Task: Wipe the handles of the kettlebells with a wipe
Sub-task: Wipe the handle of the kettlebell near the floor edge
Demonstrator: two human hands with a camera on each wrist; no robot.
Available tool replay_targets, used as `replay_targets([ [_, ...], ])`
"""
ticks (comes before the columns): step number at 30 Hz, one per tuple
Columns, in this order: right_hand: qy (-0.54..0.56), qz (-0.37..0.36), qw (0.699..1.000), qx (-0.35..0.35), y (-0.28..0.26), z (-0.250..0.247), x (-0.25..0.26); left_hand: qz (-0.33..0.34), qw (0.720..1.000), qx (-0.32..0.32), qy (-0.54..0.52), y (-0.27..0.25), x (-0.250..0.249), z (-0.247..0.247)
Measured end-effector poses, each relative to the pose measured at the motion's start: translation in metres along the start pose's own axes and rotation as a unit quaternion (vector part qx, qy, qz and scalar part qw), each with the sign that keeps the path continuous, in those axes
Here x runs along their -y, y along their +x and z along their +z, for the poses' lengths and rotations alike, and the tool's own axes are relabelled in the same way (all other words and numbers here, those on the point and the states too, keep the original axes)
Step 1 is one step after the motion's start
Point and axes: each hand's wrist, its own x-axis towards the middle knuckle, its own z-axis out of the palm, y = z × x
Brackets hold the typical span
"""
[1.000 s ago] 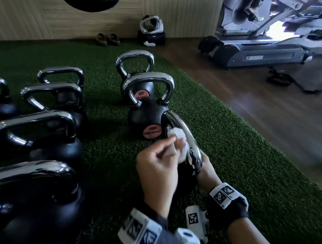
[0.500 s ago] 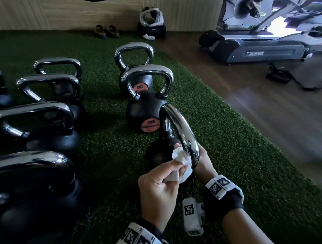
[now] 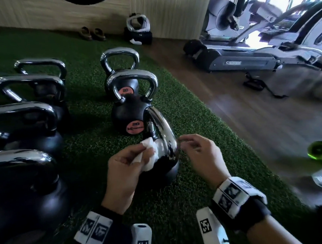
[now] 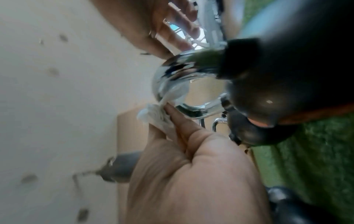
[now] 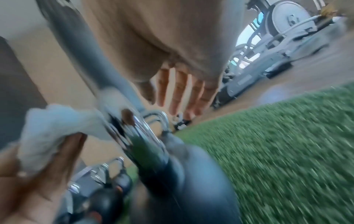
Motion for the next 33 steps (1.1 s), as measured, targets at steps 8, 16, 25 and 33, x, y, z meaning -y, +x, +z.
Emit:
replay_targets([
  [8, 0.112, -0.108, 0.981, 0.117, -0.036, -0.030, 0.044, -0.053, 0.979, 0.048, -0.189, -0.022, -0.031, 0.032],
  [16, 0.282, -0.063, 0.949, 0.128, -0.035, -0.005, 0.046, -0.049, 0.997, 0.029, -0.058, -0.022, -0.028, 0.027],
  [25, 0.356, -0.049, 0.933, -0.013, -0.016, -0.017, 0.029, 0.086, 0.919, 0.014, 0.385, -0.013, 0.018, -0.015],
  [33, 0.380, 0.002, 0.921, -0.092, -0.002, -0.002, 0.005, 0.143, 0.828, -0.013, 0.542, 0.018, 0.085, 0.017],
])
